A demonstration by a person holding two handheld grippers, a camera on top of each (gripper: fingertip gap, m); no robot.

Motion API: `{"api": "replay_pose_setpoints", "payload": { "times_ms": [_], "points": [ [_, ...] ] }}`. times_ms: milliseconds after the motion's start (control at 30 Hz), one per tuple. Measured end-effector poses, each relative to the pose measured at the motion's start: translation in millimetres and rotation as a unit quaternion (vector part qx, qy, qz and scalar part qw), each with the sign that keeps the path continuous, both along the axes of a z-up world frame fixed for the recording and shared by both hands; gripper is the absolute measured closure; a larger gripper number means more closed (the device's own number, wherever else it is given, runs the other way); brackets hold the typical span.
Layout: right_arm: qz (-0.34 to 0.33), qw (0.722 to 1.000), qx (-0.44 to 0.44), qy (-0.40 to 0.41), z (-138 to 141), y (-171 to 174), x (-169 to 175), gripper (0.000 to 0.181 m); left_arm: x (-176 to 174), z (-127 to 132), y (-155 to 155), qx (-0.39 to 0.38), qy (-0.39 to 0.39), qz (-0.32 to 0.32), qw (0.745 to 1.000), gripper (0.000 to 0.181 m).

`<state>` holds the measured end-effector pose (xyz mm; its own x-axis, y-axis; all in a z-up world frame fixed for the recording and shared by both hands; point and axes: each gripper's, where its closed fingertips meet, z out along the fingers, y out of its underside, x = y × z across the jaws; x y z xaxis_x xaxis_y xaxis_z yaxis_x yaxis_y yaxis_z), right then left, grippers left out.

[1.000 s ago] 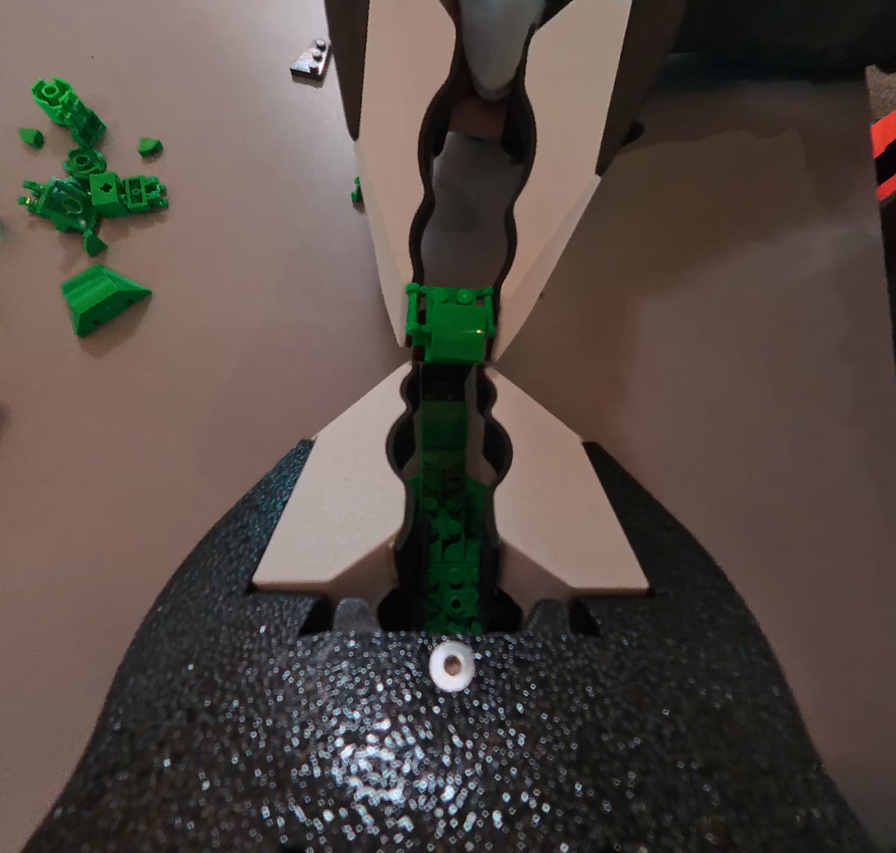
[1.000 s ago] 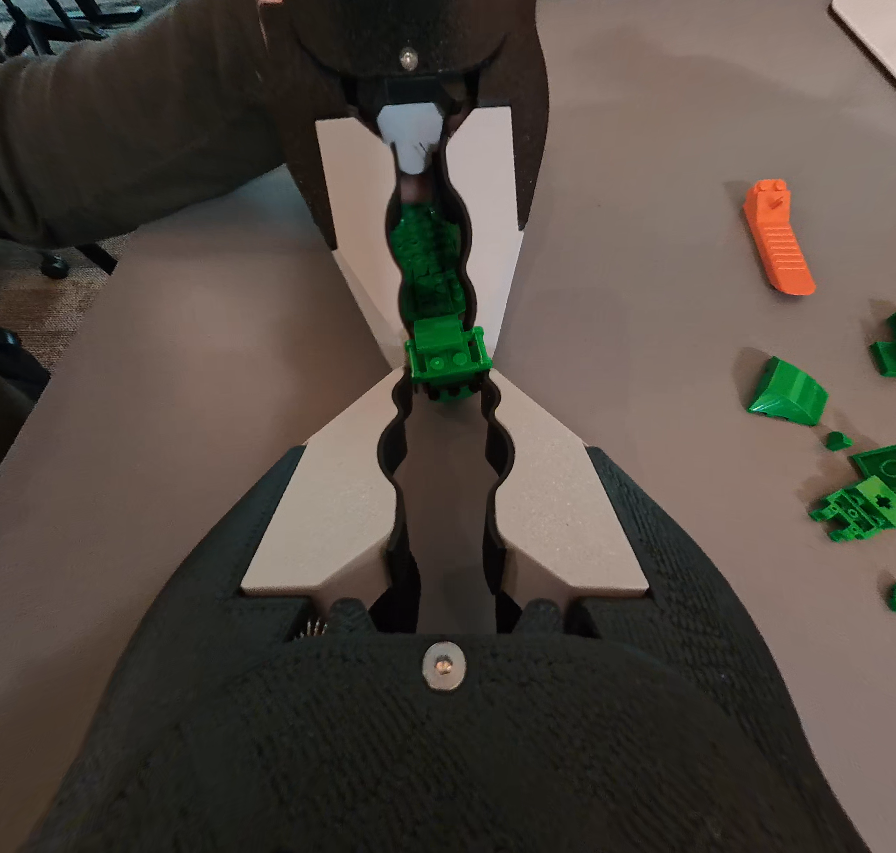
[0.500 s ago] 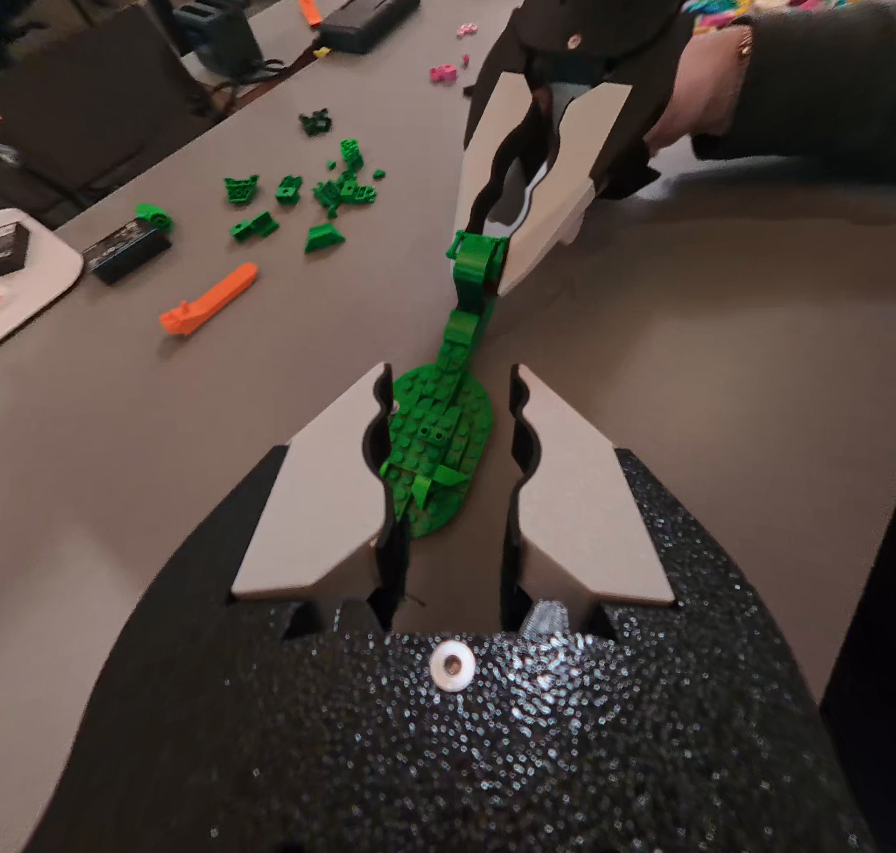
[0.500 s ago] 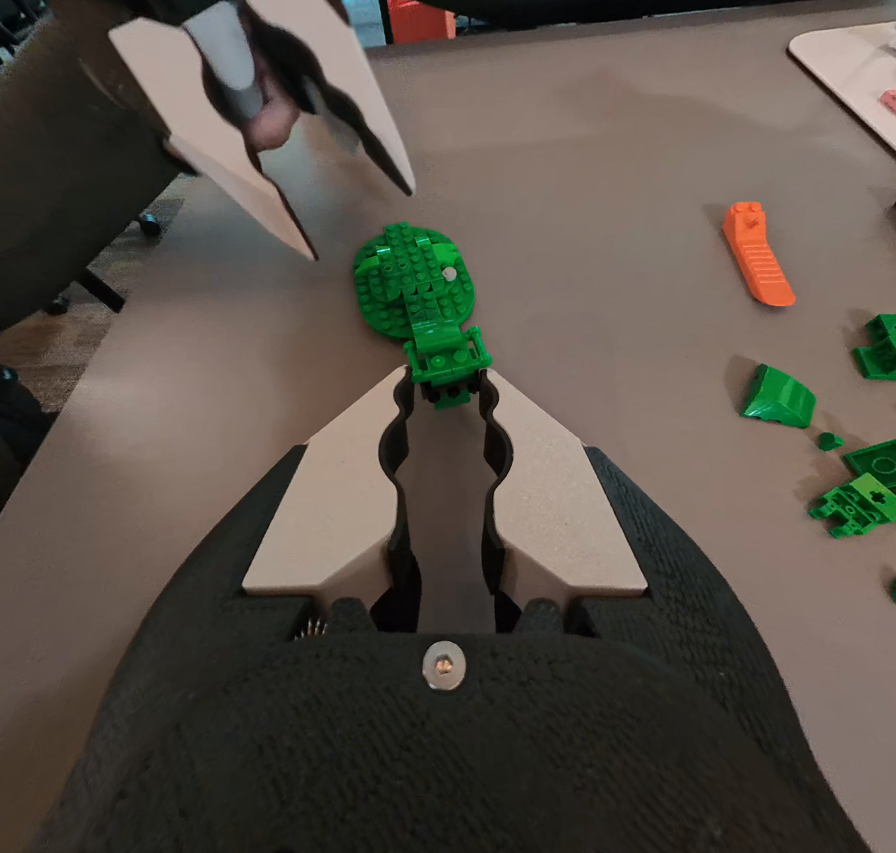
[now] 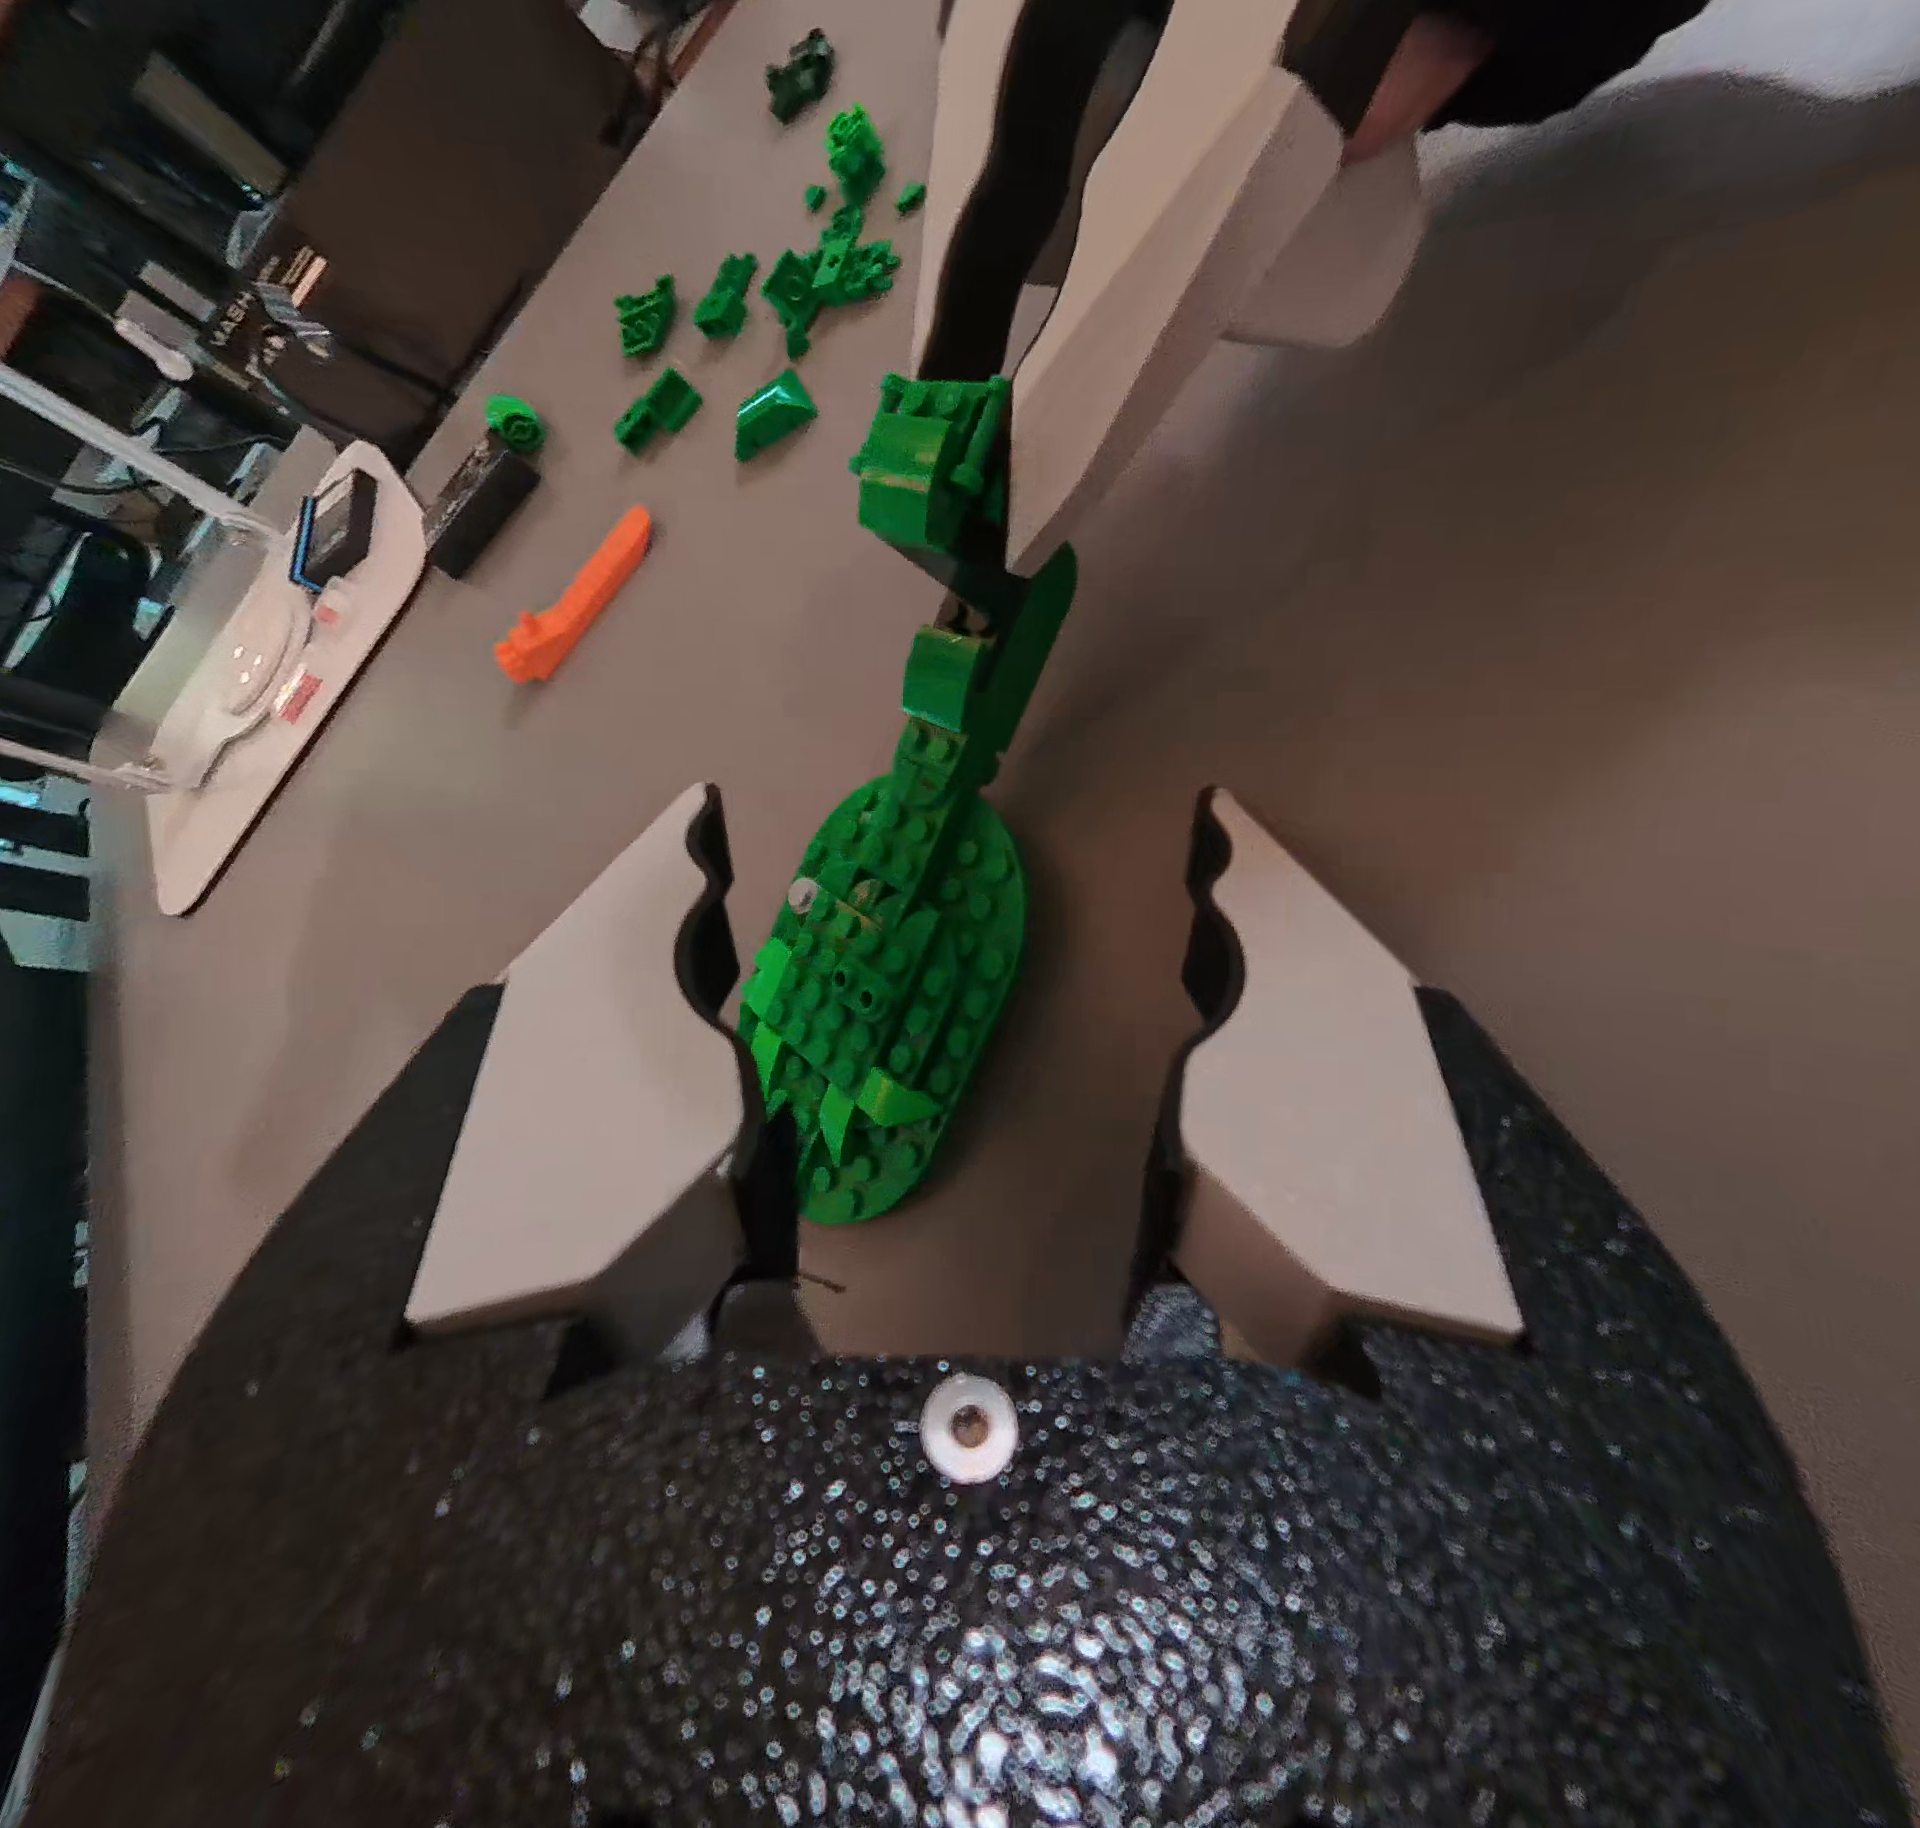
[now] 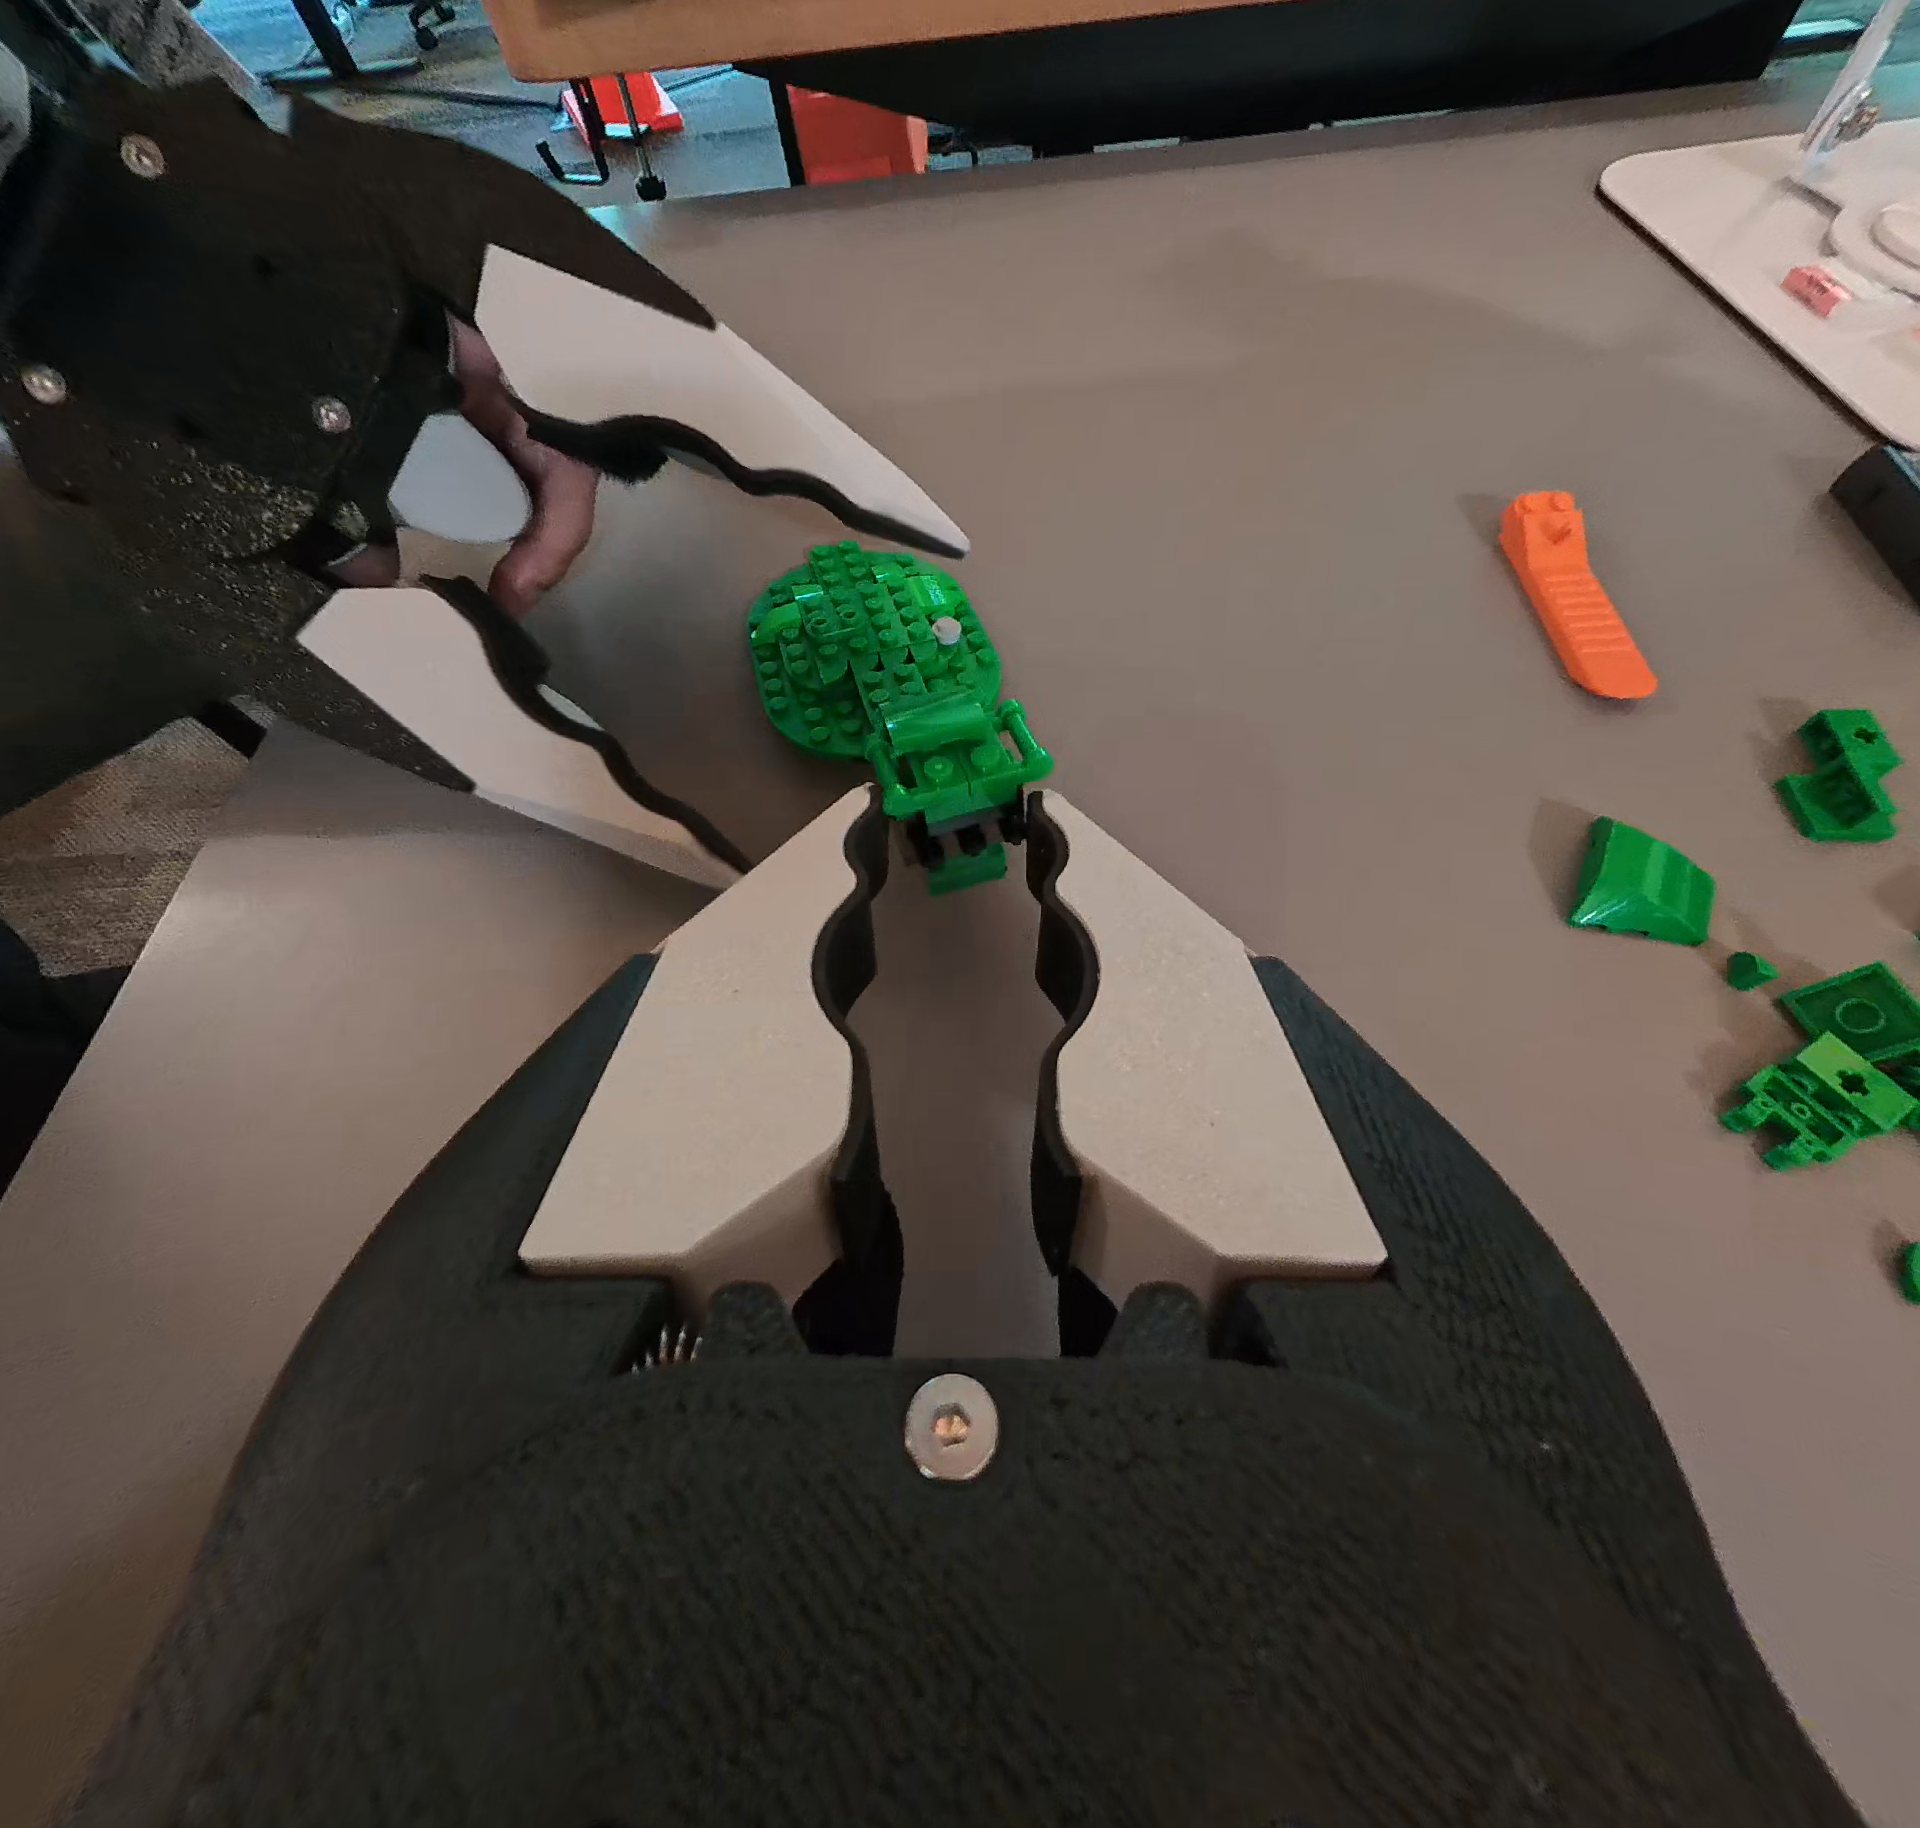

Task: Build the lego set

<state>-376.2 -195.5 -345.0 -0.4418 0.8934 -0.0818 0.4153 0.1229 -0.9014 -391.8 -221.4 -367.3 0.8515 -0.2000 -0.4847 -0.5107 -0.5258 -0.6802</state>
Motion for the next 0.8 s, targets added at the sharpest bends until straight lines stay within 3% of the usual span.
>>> {"api": "replay_pose_setpoints", "payload": {
  "times_ms": [133,400,800],
  "points": [
    [-0.001,1.000,-0.005,0.003,1,-2,-1,0.157,-10,1,-1,0.001,0.050,0.025,0.998,0.109],
    [-0.006,1.000,-0.001,0.009,2,-1,-5,0.157,-20,-7,-4,-0.018,0.305,0.032,0.952,0.159],
    [0.001,1.000,-0.007,0.028,9,-2,-3,0.158,-41,0,-10,-0.004,0.356,0.101,0.929,0.157]
  ]
}}
